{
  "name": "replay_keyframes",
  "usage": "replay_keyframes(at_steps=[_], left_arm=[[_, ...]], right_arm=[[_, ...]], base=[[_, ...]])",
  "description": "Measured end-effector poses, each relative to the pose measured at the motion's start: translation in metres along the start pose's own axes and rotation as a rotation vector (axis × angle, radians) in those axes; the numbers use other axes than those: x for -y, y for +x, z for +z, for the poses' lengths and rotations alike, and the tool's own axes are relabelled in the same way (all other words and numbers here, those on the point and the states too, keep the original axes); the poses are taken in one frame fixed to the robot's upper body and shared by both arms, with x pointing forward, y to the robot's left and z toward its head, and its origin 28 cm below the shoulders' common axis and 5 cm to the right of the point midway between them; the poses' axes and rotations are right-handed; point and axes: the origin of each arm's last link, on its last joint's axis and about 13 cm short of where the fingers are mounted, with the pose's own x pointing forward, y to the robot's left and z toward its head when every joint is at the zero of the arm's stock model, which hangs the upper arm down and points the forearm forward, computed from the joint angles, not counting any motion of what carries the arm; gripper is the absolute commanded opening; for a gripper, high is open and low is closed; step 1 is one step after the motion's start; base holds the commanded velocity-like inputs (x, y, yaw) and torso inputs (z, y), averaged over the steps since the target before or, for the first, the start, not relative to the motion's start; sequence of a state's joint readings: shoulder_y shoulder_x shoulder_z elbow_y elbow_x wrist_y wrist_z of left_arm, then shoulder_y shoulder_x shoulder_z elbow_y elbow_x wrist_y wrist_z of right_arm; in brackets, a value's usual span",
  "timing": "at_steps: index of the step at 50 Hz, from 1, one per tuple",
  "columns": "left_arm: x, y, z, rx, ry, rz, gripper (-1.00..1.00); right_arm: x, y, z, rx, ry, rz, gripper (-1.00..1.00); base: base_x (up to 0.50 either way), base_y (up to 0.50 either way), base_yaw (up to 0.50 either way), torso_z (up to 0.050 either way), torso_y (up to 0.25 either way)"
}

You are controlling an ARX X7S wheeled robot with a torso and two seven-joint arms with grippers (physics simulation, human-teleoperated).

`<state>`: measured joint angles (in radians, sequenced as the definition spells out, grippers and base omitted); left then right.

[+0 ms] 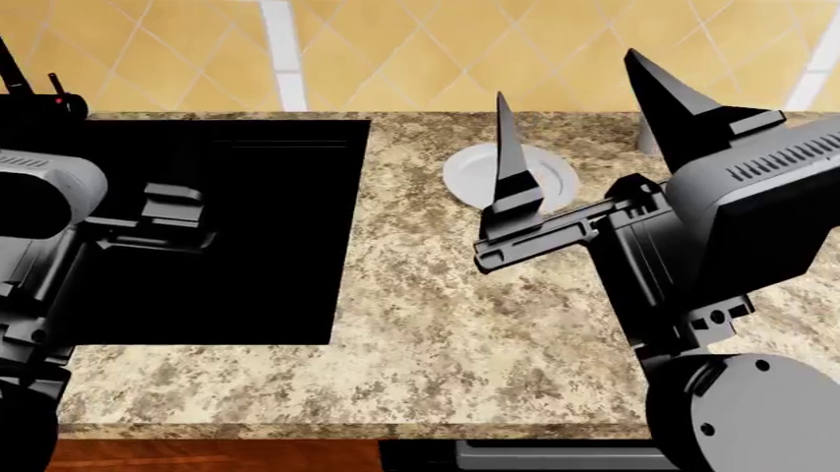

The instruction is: From the different types of pastries on the counter, select a croissant and place it on the cutting board. Then retrieve a jar of jam from the cabinet and place it alongside the croissant on the cutting board.

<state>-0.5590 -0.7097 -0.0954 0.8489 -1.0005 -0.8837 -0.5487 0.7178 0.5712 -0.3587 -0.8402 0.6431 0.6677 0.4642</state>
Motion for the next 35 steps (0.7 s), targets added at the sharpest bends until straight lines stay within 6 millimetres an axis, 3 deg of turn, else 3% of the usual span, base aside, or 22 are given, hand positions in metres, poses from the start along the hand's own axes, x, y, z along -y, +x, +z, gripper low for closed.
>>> replay_keyframes(at_steps=[35], left_arm=[[-0.004, -0.002, 0.011, 0.019, -0.021, 0.011, 1.00]], right_arm=[[-0.002, 0.001, 0.005, 0.031, 0.011, -0.003, 1.00]], base=[[0.07, 0.50, 0.00, 0.000, 0.000]])
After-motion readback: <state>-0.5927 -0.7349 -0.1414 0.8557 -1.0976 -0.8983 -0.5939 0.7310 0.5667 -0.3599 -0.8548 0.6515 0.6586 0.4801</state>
